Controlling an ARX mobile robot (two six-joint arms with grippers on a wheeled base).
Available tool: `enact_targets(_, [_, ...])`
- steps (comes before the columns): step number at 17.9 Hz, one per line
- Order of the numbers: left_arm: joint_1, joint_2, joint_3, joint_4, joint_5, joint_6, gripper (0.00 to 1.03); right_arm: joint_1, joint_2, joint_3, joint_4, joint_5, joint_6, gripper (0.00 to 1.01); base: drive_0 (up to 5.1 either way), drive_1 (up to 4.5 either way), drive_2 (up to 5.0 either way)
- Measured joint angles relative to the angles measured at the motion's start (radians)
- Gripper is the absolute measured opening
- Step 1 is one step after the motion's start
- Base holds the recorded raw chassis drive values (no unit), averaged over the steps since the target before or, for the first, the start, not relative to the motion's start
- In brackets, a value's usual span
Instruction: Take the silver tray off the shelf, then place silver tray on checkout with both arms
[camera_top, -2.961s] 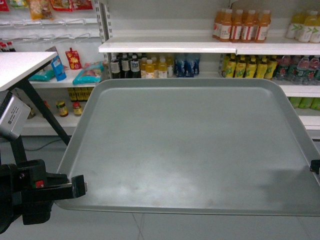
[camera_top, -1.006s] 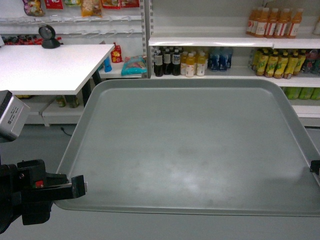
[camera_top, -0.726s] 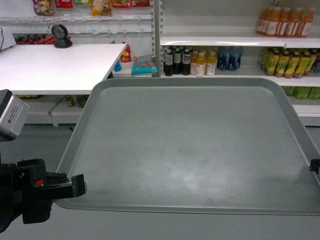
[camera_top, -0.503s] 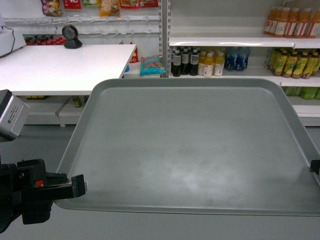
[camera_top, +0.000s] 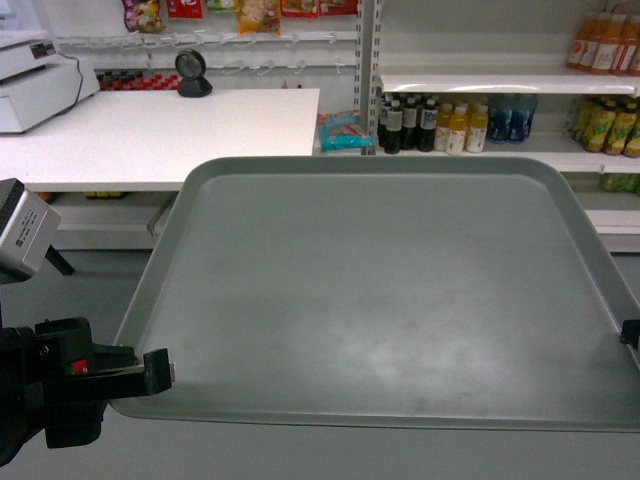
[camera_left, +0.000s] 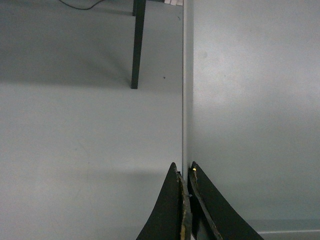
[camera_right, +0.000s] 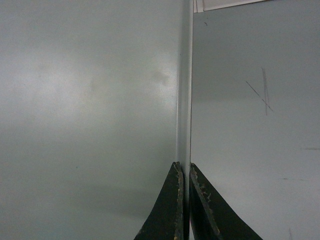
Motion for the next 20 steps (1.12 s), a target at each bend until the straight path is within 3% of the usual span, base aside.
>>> enact_targets(20, [0.000,0.000,0.000,-0.001,0.000,0.000,0.03,0.000,0.000,0.000,0.001,0.000,0.000,0.02,-5.0,2.44,2.4])
